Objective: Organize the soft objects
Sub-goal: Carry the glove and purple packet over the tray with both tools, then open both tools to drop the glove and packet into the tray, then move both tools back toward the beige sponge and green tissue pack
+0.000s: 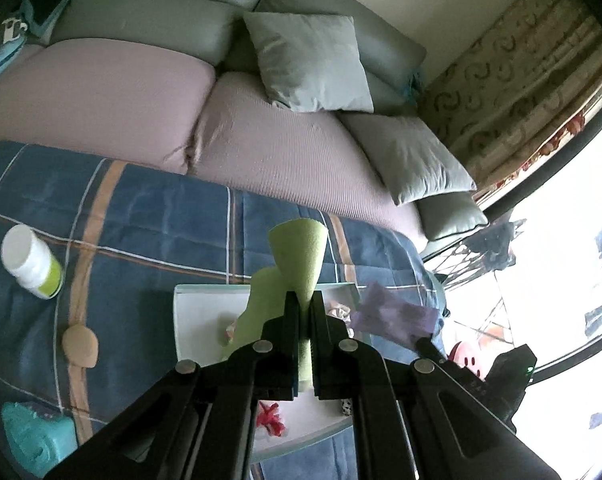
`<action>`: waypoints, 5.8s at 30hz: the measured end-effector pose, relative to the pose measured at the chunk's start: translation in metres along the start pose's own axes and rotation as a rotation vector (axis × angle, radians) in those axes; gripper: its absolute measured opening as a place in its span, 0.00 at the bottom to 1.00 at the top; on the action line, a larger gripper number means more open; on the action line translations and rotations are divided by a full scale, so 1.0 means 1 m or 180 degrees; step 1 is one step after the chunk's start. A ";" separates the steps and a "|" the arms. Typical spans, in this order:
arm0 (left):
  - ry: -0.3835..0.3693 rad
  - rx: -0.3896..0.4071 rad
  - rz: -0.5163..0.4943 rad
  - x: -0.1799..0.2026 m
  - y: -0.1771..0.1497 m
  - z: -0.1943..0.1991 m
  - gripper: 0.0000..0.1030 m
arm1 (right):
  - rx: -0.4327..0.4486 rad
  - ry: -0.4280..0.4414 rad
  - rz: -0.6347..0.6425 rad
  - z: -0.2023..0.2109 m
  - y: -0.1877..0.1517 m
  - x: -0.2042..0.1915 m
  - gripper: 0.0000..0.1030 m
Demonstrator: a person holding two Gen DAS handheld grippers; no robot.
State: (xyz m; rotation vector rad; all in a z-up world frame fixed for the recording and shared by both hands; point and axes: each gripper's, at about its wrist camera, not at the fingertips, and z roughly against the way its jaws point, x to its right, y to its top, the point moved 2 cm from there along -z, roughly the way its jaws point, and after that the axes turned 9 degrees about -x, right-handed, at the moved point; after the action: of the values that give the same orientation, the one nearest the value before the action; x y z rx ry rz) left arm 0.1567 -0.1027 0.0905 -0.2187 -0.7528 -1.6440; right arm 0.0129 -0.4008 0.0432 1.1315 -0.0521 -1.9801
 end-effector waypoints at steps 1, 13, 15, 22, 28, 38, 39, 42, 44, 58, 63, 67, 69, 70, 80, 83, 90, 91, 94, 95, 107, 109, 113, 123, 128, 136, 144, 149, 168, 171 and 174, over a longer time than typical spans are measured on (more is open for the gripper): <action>0.0008 -0.0014 -0.0010 0.002 0.001 -0.004 0.04 | 0.0014 -0.0012 -0.0014 0.000 0.001 0.002 0.05; 0.0215 -0.0172 -0.0022 -0.016 0.007 -0.065 0.04 | -0.0190 -0.0163 0.0011 -0.042 0.009 0.010 0.05; 0.0265 -0.0212 0.0016 -0.025 0.006 -0.077 0.04 | -0.0277 -0.0186 0.0028 -0.055 0.007 0.011 0.05; 0.0467 -0.0419 0.0178 -0.057 -0.006 -0.110 0.04 | -0.0587 -0.0375 0.0085 -0.100 -0.001 0.018 0.06; 0.0644 -0.0563 0.0229 -0.070 -0.016 -0.126 0.04 | -0.0718 -0.0576 0.0098 -0.116 -0.006 0.029 0.06; 0.0972 -0.0674 0.0250 -0.081 -0.037 -0.139 0.04 | -0.0788 -0.0850 0.0106 -0.119 -0.008 0.035 0.07; 0.0988 -0.0673 0.0246 -0.081 -0.038 -0.139 0.04 | -0.0800 -0.0891 0.0119 -0.120 -0.009 0.035 0.08; 0.1031 -0.0651 0.0221 -0.080 -0.042 -0.138 0.04 | -0.0822 -0.0931 0.0129 -0.123 -0.009 0.034 0.09; 0.1038 -0.0617 0.0218 -0.078 -0.044 -0.136 0.04 | -0.0826 -0.0929 0.0123 -0.122 -0.009 0.032 0.09; 0.1056 -0.0475 0.0193 -0.058 -0.038 -0.110 0.38 | -0.0819 -0.0995 0.0170 -0.114 -0.004 0.025 0.12; 0.1025 -0.0393 0.0175 -0.054 -0.044 -0.094 0.50 | -0.0776 -0.1018 0.0245 -0.105 -0.002 0.016 0.15; 0.1030 -0.0327 0.0135 -0.049 -0.047 -0.084 0.61 | -0.0749 -0.1032 0.0286 -0.101 -0.002 0.011 0.26; 0.1049 -0.0292 0.0114 -0.047 -0.048 -0.083 0.61 | -0.0740 -0.1075 0.0341 -0.100 -0.002 0.008 0.26; 0.1061 -0.0280 0.0102 -0.047 -0.048 -0.083 0.61 | -0.0738 -0.1090 0.0353 -0.100 -0.002 0.007 0.26; 0.1200 -0.0193 0.0041 -0.050 -0.046 -0.082 0.87 | -0.0661 -0.1299 0.0466 -0.097 -0.003 0.002 0.61; 0.1274 -0.0170 0.0010 -0.052 -0.046 -0.082 0.88 | -0.0649 -0.1369 0.0501 -0.097 -0.003 0.002 0.63; 0.1387 -0.0053 0.0000 -0.055 -0.046 -0.074 0.90 | -0.0596 -0.1458 0.0612 -0.096 -0.005 -0.001 0.78; 0.1401 -0.0021 0.0001 -0.056 -0.046 -0.072 0.94 | -0.0574 -0.1462 0.0639 -0.096 -0.005 -0.002 0.80; 0.1433 0.0092 0.0010 -0.058 -0.045 -0.064 0.95 | -0.0531 -0.1482 0.0711 -0.096 -0.005 -0.005 0.86; 0.1451 0.0134 0.0007 -0.059 -0.045 -0.061 0.95 | -0.0516 -0.1497 0.0745 -0.096 -0.006 -0.007 0.91; 0.1605 0.0273 0.0066 -0.073 -0.052 -0.027 0.95 | -0.0447 -0.1548 0.1008 -0.098 -0.021 -0.029 0.99; 0.1591 0.0311 0.0103 -0.077 -0.055 -0.018 0.95 | -0.0446 -0.1569 0.1026 -0.097 -0.025 -0.033 0.99; 0.1632 0.0446 0.0112 -0.080 -0.058 0.004 0.95 | -0.0490 -0.1569 0.1117 -0.097 -0.036 -0.041 0.99; 0.1616 0.0585 0.0210 -0.095 -0.075 0.060 0.95 | -0.0663 -0.1329 0.1311 -0.104 -0.075 -0.081 0.99; 0.1776 0.0596 0.0306 -0.110 -0.086 0.084 0.95 | -0.0909 -0.1181 0.1536 -0.117 -0.108 -0.108 0.99; 0.1895 0.0554 0.0503 -0.140 -0.106 0.119 0.95 | -0.1268 -0.1008 0.1935 -0.135 -0.163 -0.148 0.99; 0.1973 0.0340 0.0677 -0.174 -0.120 0.121 0.95 | -0.1645 -0.1006 0.2240 -0.156 -0.206 -0.164 0.84; 0.1932 0.0219 0.0802 -0.196 -0.125 0.117 0.95 | -0.1863 -0.1022 0.2387 -0.172 -0.224 -0.165 0.80; 0.1865 -0.0036 0.0904 -0.225 -0.124 0.092 0.95 | -0.2213 -0.1153 0.2609 -0.205 -0.254 -0.159 0.72; 0.1863 -0.0085 0.0860 -0.223 -0.118 0.087 0.95 | -0.2260 -0.1185 0.2626 -0.210 -0.257 -0.157 0.67; 0.1823 -0.0149 0.0766 -0.220 -0.111 0.079 0.95 | -0.2258 -0.1228 0.2676 -0.213 -0.258 -0.156 0.61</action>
State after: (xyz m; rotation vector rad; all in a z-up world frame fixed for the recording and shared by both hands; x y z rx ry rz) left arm 0.0827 0.1257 -0.0055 0.1260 -0.2407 -1.3952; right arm 0.0418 -0.0540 -0.0797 0.1812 -0.0171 -1.2449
